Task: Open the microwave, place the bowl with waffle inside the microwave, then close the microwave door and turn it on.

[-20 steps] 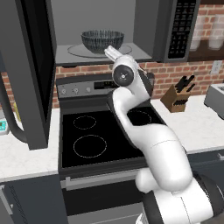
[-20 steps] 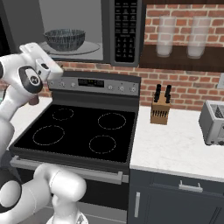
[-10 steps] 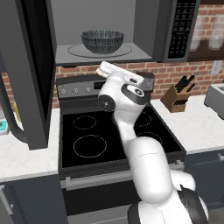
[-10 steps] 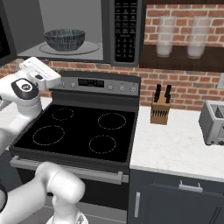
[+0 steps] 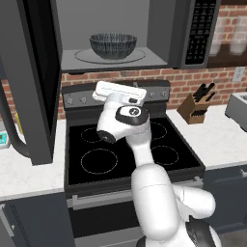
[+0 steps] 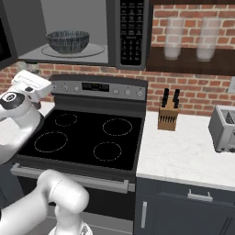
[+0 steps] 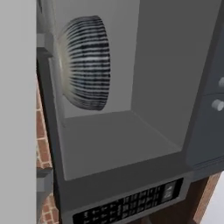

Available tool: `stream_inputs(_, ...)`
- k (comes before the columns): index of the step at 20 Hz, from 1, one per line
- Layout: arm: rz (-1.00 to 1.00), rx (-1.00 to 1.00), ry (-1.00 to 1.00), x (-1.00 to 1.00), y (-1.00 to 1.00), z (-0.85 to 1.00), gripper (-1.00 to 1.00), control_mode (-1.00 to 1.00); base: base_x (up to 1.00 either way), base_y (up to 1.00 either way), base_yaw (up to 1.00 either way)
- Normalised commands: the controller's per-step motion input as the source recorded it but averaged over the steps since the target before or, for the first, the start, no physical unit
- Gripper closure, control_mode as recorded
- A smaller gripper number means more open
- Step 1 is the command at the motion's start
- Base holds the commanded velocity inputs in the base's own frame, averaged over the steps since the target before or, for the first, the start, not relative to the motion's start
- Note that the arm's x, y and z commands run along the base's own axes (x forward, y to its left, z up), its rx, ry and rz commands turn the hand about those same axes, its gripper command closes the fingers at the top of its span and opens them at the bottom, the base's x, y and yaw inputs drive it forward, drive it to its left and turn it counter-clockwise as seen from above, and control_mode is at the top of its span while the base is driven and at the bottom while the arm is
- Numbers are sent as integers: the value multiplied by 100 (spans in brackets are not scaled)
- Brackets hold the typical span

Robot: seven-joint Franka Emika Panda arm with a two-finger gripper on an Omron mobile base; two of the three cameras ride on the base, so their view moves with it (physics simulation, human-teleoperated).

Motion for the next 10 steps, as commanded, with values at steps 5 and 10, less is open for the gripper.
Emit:
stream_inputs(5, 0, -5, -3, -28, 56, -22, -100, -100, 0, 0, 0)
stream_inputs(10, -2, -2, -6, -19, 70, -24, -100, -100, 0, 0, 0)
